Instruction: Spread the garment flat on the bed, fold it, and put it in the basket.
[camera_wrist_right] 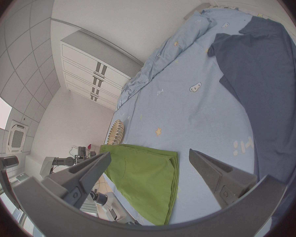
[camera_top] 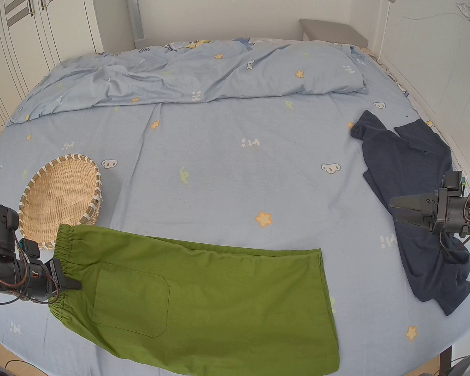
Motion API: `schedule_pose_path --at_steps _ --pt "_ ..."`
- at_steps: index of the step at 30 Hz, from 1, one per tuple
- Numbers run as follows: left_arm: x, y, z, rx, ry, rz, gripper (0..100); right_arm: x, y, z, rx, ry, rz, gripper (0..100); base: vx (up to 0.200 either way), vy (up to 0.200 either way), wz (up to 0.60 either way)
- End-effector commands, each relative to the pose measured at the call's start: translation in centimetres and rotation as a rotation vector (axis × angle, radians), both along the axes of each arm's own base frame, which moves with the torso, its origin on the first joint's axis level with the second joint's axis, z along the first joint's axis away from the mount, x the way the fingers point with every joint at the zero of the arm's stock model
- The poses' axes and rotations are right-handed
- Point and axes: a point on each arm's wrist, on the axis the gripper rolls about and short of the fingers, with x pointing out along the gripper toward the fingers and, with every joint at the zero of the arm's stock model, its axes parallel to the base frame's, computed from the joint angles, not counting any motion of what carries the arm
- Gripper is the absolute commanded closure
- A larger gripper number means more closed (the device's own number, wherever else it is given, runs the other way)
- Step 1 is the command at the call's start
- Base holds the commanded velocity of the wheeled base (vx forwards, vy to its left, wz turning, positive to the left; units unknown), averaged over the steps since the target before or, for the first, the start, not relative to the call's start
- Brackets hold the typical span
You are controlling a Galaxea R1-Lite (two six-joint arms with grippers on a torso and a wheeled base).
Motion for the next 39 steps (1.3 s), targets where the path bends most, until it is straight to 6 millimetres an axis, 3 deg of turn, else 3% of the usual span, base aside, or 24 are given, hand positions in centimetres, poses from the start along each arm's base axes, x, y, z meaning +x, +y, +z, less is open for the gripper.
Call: schedule_pose_path --at_steps 1,7,16,27,33,39 --pt "0.0 -0.2 2.5 0.041 -0.058 0.012 100 -0.3 0.0 0.6 -0.001 -0.025 0.0 0 0.0 0.0 0.0" --pt "-0.5 -2.8 5.5 0.035 -0.032 -0.067 100 -1.1 0.2 1.3 -0.002 -0.049 0.004 0 0.0 0.0 0.0" --pt "-1.0 -8.9 10.5 0.081 -0.106 -0.152 100 -2.6 0.7 2.6 -0.002 -0.072 0.026 0 0.0 0.0 0.0" --pt "0.6 -16.4 11.0 -0.05 0.006 -0.233 100 -3.5 1.5 3.2 -0.001 -0.075 0.065 0 0.0 0.0 0.0" --pt "0.7 -17.9 9.8 -0.06 0.14 -0.335 100 -3.4 1.5 2.9 -0.001 -0.062 0.063 0 0.0 0.0 0.0" --pt "0.9 -18.1 9.8 -0.062 0.146 -0.416 100 -3.3 1.8 2.8 -0.001 -0.056 0.078 0 0.0 0.0 0.0"
